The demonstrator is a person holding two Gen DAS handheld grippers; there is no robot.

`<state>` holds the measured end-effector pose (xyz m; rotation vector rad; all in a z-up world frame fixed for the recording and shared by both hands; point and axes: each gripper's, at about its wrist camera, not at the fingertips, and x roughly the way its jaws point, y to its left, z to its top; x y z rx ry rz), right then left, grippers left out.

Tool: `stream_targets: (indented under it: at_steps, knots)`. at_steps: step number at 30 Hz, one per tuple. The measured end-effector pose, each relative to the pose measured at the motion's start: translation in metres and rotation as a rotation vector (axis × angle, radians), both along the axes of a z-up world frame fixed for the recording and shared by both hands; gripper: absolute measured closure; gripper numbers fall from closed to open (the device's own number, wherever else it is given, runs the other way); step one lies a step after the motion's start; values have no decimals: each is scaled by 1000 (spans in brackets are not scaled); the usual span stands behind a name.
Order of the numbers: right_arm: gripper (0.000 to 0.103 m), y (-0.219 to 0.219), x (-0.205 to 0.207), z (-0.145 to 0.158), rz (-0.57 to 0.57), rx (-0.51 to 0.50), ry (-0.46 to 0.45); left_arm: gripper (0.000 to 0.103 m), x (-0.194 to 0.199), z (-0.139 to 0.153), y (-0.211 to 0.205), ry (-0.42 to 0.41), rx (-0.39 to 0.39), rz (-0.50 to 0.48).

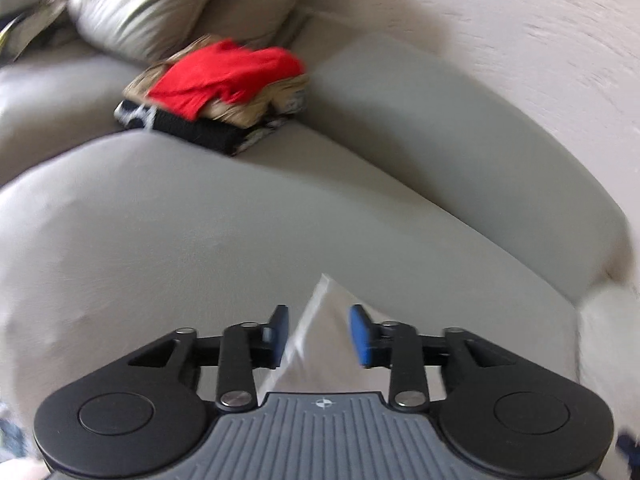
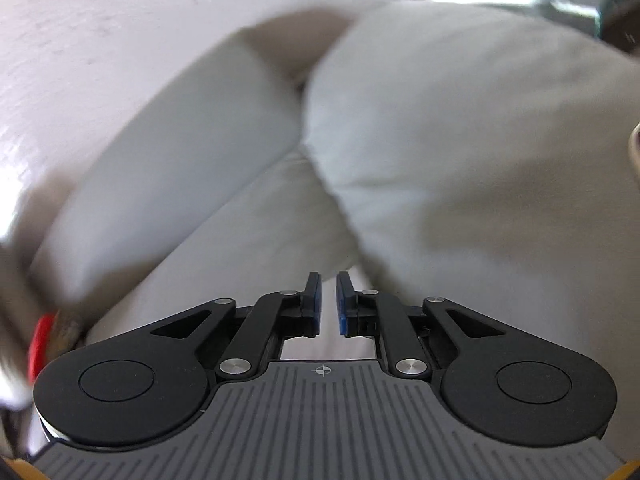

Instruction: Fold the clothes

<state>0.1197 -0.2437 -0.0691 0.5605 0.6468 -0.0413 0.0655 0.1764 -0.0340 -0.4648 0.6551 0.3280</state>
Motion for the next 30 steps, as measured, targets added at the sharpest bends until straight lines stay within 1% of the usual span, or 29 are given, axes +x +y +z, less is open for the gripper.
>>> stream_targets:
  at_steps: [1,3,4,5,7,10,11,12,14,15,16,17,18,21,23,25,27,29,30]
  knots:
    - [74,7,-13,9,28,-16,-7,65,-10,6,-9,6,16,-34]
    - [63,15,-40,23,85,-63,-6,61,-30,13,-30,33,52,-107]
    - [62,17,-50,27,118,-90,3,57,-37,15,-38,49,73,-144]
    - [61,19,-61,30,151,-117,12,53,-40,11,-45,73,110,-175]
    - [60,30,-73,26,226,-170,57,53,-43,-2,-60,132,197,-222]
    - [63,45,-79,6,292,-250,140,55,-44,-26,-83,261,274,-257]
    - [63,49,-80,2,303,-280,159,55,-46,-34,-85,279,281,-268]
    - [64,46,-83,-1,310,-308,177,54,-50,-39,-89,276,302,-272]
    - [64,39,-95,-7,313,-365,191,49,-61,-42,-96,266,369,-281]
    - [63,37,-101,-10,314,-393,195,48,-66,-43,-98,276,389,-267]
    - [63,33,-107,-10,310,-408,201,47,-68,-43,-94,292,393,-250]
    - [63,25,-114,-7,301,-410,208,46,-70,-43,-91,309,397,-235]
    - [60,18,-118,-5,286,-397,225,46,-74,-44,-91,328,405,-233]
    - [60,-3,-130,0,225,-300,294,47,-89,-40,-98,377,434,-245]
    - [60,-14,-140,3,187,-231,318,48,-96,-35,-101,380,419,-257]
    - [60,-23,-150,6,154,-160,296,47,-98,-29,-107,365,395,-286]
    - [60,-30,-160,11,126,-91,247,47,-98,-24,-116,339,387,-318]
    - [60,-29,-162,13,133,-65,192,46,-98,-20,-127,302,387,-348]
    - [67,-25,-159,13,152,-67,171,46,-95,-21,-131,280,384,-361]
